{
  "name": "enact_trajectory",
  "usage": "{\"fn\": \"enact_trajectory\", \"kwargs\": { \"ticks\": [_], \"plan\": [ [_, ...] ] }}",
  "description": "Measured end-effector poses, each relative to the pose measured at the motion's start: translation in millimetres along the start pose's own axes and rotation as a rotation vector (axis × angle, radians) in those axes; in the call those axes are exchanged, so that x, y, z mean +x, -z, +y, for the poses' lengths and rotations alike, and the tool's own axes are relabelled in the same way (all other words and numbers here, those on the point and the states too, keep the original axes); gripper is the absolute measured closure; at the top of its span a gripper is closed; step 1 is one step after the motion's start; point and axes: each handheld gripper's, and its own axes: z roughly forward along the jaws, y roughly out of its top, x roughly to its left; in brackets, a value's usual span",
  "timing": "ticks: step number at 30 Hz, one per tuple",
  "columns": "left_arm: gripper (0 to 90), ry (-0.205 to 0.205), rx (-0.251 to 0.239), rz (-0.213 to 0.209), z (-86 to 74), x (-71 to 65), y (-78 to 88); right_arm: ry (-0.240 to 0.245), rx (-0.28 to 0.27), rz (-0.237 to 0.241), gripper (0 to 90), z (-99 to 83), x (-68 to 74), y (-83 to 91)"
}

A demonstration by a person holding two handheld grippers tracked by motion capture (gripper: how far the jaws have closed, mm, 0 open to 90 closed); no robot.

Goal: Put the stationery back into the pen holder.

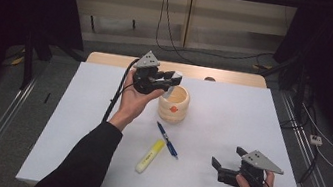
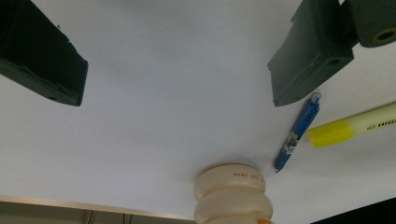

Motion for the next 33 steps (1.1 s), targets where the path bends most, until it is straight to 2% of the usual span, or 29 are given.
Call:
{"fn": "enact_trajectory", "kwargs": {
  "ticks": [3,14,16,20,21,24,33],
  "plan": [
    [67.4,0.018,-0.005,0.008,-2.0,3.7,-1.9,0.001,0.000,0.003,4.1,-0.2,0.3,-0.1],
    [67.4,0.024,0.004,0.024,-13.4,8.0,-21.9,-0.003,0.000,0.003,4.1,-0.3,-0.1,0.1],
    [67.3,0.029,0.004,0.019,-15.8,8.0,-27.0,-0.006,-0.001,0.003,4.1,-0.3,-0.2,0.2],
    [67.3,0.010,0.011,-0.003,-19.3,8.0,-34.3,-0.002,-0.004,0.004,4.1,-0.2,-0.2,0.6],
    [67.3,0.004,0.021,0.005,-20.0,8.4,-35.3,-0.002,-0.004,0.004,4.1,-0.2,-0.1,0.7],
    [67.3,0.021,0.023,0.004,-22.7,11.2,-35.7,-0.002,-0.001,0.007,4.1,-0.4,0.3,0.8],
    [67.3,0.023,0.043,-0.001,-32.5,12.0,-43.5,-0.003,0.000,0.006,4.1,-0.4,0.4,0.7]
  ]
}}
